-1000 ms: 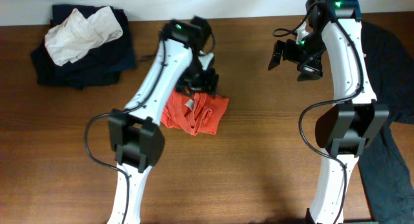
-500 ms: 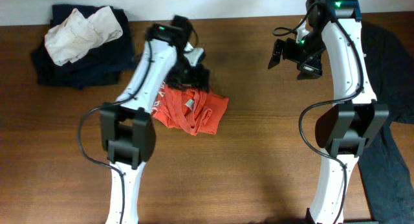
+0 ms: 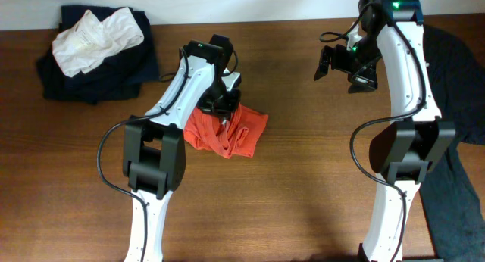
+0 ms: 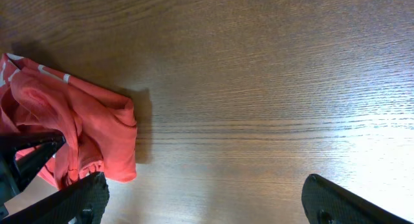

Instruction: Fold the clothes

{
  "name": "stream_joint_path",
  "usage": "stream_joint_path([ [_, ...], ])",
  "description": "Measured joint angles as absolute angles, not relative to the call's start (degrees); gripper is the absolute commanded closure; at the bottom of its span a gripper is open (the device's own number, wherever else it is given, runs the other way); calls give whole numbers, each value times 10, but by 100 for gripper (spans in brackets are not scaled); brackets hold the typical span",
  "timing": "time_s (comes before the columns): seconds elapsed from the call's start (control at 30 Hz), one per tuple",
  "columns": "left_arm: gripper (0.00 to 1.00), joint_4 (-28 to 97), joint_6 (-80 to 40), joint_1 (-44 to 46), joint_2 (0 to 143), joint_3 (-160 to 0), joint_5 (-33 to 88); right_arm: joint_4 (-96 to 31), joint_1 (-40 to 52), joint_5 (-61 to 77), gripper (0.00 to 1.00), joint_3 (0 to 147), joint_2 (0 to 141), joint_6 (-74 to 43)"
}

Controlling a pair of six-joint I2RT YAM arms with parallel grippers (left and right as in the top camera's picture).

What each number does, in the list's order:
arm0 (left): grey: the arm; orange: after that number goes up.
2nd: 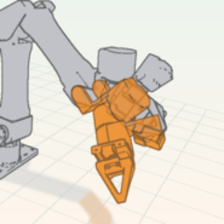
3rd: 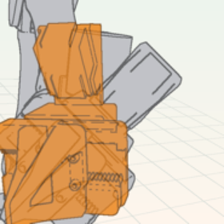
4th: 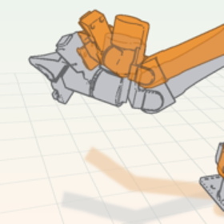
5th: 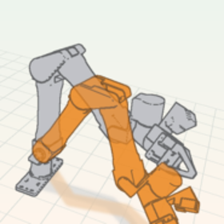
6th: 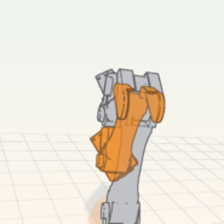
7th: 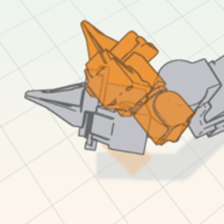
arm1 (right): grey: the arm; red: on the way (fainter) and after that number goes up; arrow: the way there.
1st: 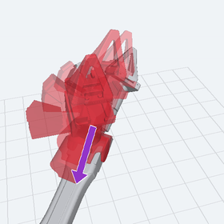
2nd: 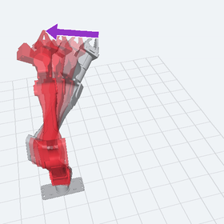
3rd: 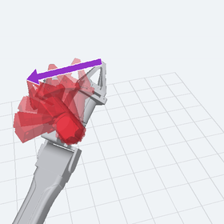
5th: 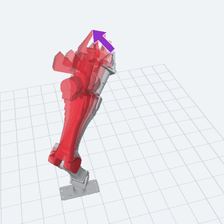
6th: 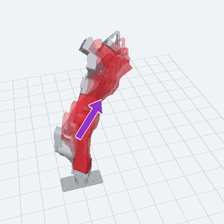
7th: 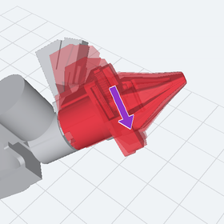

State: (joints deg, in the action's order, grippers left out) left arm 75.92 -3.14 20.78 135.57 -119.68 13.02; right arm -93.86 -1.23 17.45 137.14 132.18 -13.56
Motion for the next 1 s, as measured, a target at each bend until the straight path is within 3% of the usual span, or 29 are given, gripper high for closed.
stream_joint_path([
  [0.37, 100, 894, -26, 234, 1357, -1261, 187, -939, -12, 175, 1, 1371, 1322, -135],
  [0.43, 90, 916, -25, 249, 1357, -1261, 188, -939, -12, 175, 1, 1371, 1322, -136],
  [0.53, 89, 908, -13, 265, 1357, -1261, 189, -939, -12, 175, 1, 1371, 1322, -136],
  [0.6, 77, 907, -11, 275, 1357, -1261, 191, -939, -12, 175, 1, 1371, 1322, -136],
  [0.73, 85, 935, -8, 296, 1357, -1266, 207, -937, -12, 175, 1, 1371, 1322, -135],
  [0.83, 63, 967, -11, 292, 1362, -1326, 213, -926, -12, 175, 1, 1371, 1322, -136],
  [0.9, 39, 966, -21, 261, 1362, -1408, 216, -915, -12, 175, 1, 1371, 1322, -141],
  [0.93, 20, 966, -36, 217, 1359, -1445, 217, -912, -12, 180, 1, 1371, 1322, -146],
  [1.0, 3, 965, -47, 175, 1359, -1451, 214, -908, -6, 201, 1, 1371, 1322, -140],
])
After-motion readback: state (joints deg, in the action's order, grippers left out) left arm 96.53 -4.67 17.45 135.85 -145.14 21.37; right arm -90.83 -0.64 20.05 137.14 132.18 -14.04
